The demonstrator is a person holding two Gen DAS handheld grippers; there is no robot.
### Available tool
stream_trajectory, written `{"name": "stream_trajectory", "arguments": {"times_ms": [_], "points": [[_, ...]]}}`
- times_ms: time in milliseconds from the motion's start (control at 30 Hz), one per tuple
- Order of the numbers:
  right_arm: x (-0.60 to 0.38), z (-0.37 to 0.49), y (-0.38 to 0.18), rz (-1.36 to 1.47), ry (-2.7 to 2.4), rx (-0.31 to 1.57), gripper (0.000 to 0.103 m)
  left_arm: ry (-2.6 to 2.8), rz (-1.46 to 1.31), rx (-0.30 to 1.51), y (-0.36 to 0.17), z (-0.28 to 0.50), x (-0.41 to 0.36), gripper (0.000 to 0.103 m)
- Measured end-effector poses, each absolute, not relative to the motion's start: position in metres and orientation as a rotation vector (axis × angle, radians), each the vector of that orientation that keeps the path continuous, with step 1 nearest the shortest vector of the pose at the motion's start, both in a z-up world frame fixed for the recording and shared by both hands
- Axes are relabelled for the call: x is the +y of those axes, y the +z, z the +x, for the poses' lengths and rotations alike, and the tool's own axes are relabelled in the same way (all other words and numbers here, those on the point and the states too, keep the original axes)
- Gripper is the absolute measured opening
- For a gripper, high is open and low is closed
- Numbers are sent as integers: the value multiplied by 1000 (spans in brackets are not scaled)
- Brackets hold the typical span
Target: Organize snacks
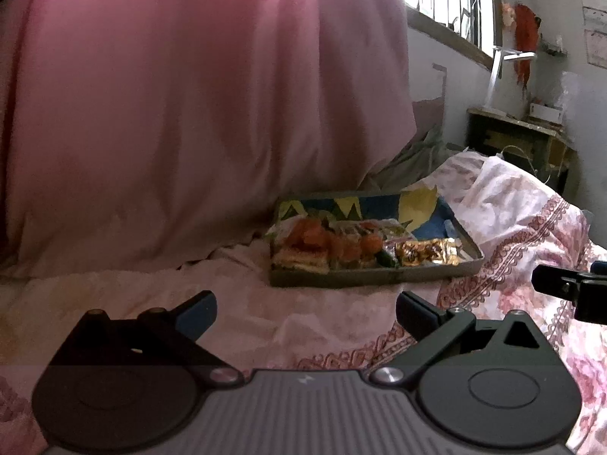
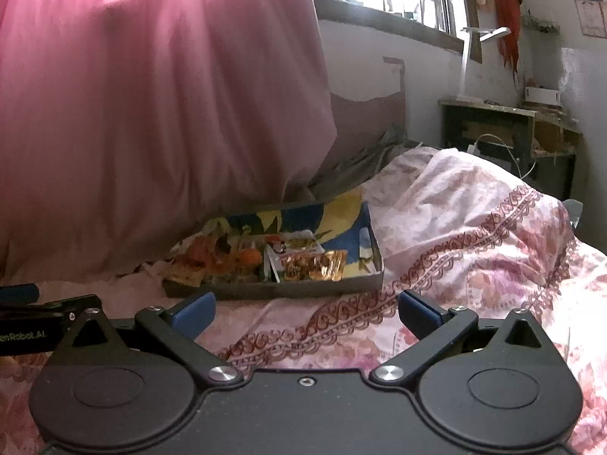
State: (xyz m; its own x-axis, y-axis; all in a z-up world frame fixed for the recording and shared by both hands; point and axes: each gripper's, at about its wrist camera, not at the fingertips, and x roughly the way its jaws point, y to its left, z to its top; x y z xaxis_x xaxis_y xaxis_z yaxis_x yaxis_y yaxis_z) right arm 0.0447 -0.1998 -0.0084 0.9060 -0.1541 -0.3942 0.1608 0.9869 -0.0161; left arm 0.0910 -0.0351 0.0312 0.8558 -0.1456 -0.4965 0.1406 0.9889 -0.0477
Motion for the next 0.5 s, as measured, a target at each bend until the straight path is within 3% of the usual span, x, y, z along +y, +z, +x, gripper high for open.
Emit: {"name": "stream_trajectory", "arguments": {"times_ms": [500], "points": [[-189, 26, -18, 5, -170, 451, 102, -126, 9, 566, 24, 76, -32, 103]]}}
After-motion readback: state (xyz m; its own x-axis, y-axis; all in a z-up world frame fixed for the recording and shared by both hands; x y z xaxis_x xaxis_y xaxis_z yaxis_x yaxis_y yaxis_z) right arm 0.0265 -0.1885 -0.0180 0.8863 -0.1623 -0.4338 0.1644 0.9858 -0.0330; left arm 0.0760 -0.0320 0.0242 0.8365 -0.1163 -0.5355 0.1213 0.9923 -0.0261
